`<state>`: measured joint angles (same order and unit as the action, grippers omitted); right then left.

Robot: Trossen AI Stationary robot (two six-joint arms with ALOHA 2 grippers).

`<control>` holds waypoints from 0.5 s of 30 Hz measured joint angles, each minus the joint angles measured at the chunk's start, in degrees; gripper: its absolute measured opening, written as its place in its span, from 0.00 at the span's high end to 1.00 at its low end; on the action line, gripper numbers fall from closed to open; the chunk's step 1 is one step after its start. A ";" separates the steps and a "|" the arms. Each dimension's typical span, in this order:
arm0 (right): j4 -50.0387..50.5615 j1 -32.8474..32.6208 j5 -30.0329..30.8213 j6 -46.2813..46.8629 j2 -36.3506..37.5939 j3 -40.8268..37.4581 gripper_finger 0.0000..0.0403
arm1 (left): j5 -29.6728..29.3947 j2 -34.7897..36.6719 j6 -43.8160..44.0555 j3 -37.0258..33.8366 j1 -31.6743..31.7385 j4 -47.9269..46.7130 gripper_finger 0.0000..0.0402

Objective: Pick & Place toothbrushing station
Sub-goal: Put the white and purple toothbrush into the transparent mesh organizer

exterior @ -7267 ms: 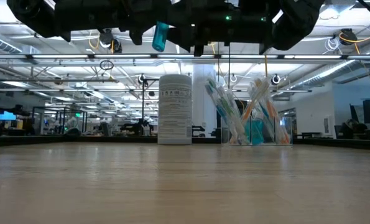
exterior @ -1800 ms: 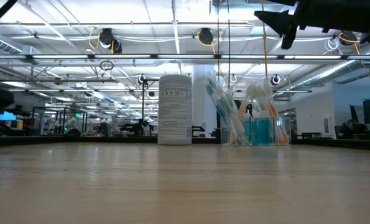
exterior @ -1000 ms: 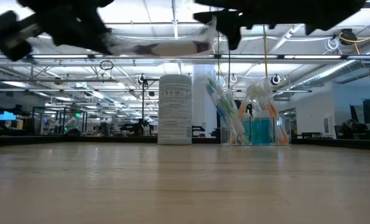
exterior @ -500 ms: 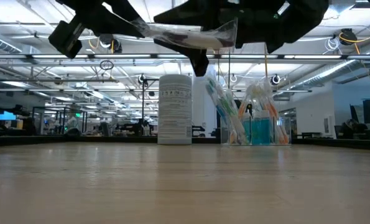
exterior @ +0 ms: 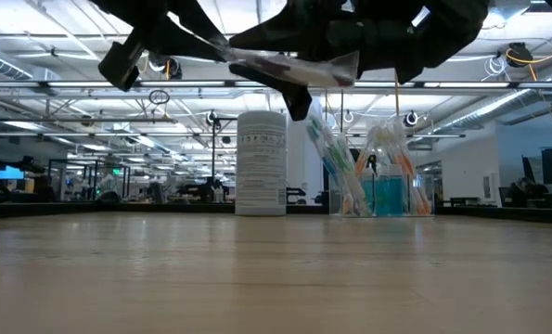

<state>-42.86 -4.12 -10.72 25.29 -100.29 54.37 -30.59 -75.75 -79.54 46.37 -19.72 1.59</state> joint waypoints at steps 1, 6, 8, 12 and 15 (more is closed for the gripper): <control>-0.20 0.00 0.02 -0.41 0.04 0.00 0.68 | -0.04 0.00 1.40 0.00 0.20 0.13 0.90; 0.18 0.00 0.13 -0.76 0.00 0.00 0.83 | 0.60 0.00 3.39 0.00 0.22 0.18 0.90; 0.35 0.04 0.15 -0.86 0.00 0.00 0.88 | 1.31 0.03 3.76 0.00 0.08 0.23 0.90; 0.71 0.10 0.39 -0.90 -0.02 -0.07 0.97 | 2.43 0.04 8.11 0.00 0.02 1.58 0.89; 1.95 0.50 0.16 -0.91 0.07 -0.06 0.98 | 2.48 0.03 13.24 -0.01 0.02 2.56 0.89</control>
<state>-40.90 -3.62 -10.56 24.38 -100.22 54.31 -28.11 -75.71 -66.30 46.36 -19.70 4.15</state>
